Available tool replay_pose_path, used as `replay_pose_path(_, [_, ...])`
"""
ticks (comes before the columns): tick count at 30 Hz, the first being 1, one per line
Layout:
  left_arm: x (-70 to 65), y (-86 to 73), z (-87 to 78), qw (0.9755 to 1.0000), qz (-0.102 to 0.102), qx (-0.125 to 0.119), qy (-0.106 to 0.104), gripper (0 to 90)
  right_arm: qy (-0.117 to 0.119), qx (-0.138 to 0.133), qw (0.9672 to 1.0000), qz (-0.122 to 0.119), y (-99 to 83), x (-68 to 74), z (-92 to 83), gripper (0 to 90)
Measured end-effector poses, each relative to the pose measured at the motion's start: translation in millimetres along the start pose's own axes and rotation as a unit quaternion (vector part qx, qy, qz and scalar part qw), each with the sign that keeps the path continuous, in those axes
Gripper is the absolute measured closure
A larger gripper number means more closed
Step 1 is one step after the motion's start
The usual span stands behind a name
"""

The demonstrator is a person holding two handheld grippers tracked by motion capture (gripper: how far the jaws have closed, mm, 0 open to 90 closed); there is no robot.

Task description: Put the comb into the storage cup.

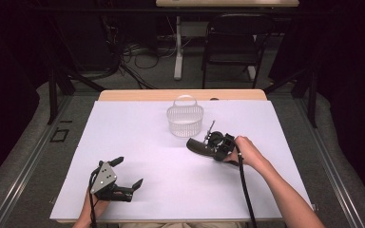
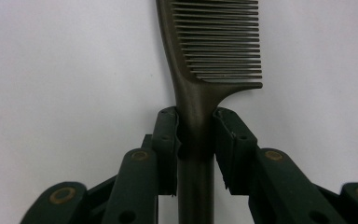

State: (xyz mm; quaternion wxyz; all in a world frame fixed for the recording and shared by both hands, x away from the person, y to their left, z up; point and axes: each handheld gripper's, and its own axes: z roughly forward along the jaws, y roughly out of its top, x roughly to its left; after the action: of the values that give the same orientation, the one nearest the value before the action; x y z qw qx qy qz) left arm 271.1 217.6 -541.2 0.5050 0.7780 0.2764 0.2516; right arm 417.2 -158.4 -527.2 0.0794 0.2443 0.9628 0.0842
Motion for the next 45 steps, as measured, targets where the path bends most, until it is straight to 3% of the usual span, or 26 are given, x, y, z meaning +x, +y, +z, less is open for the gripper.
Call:
replay_pose_path(6, [-0.1,0.0,-0.4,1.0,0.0,0.0,0.0,0.2,0.0,0.007,1.0,0.007,-0.2,0.6,-1.9,72.1])
replay_pose_path(19, [-0.6,0.3,-0.5,1.0,0.002,0.0,0.0,0.2,0.003,-0.045,0.9989,0.008,-11.2,3.6,-16.1,72.3])
replay_pose_path(32, [-0.6,0.2,-0.3,1.0,0.003,0.001,0.0,0.2,0.001,-0.114,0.993,0.031,-28.1,6.9,-32.2,72.3])
replay_pose_path(45, [-0.3,-0.1,-0.8,1.0,0.004,0.001,-0.002,0.2,0.001,-0.153,0.9871,0.047,-43.7,9.1,-40.8,72.3])
